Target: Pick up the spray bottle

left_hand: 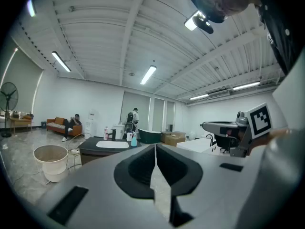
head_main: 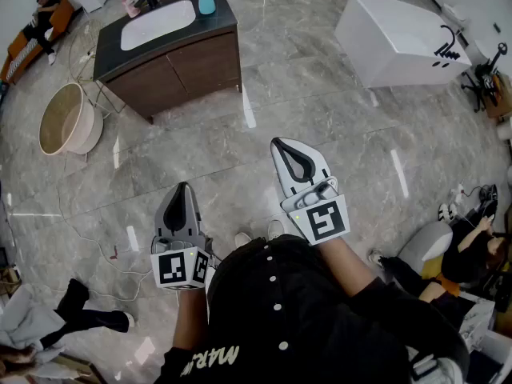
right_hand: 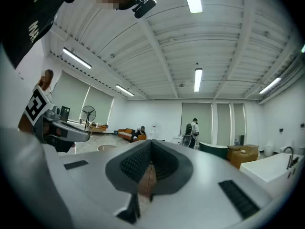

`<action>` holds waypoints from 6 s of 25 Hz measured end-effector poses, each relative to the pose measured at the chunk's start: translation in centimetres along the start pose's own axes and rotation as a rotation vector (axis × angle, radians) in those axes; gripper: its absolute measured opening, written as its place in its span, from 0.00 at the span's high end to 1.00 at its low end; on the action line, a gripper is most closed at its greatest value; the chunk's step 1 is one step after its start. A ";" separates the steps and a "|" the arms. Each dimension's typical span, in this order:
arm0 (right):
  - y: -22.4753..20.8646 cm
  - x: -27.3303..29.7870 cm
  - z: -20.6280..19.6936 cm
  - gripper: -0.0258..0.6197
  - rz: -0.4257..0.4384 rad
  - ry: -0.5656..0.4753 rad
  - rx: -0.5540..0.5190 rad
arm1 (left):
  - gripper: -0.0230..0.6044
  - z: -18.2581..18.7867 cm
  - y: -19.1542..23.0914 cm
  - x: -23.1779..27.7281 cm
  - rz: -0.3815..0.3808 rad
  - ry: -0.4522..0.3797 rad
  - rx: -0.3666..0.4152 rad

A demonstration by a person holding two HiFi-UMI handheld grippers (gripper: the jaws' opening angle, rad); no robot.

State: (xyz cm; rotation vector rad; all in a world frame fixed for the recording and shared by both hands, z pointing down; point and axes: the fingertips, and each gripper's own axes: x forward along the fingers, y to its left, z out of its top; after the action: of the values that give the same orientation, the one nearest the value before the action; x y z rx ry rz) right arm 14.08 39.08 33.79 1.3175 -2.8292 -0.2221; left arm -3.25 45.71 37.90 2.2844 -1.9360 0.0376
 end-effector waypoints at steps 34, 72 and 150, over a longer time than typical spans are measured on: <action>-5.0 14.1 -5.8 0.97 -0.014 0.029 0.102 | 0.93 -0.2 9.2 13.0 0.006 0.016 -0.009; -25.2 52.0 -10.3 0.97 0.015 0.053 0.038 | 0.93 6.6 24.2 54.2 0.011 -0.001 -0.013; -33.7 79.0 -15.6 0.79 0.145 0.149 -0.001 | 0.93 6.6 33.3 72.6 0.010 0.111 -0.066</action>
State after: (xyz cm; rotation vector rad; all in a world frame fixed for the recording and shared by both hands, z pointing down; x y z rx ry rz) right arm -10.19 -44.46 40.88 1.0734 -2.7818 -0.1173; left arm -24.24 -31.48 42.85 2.1822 -1.8657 0.0975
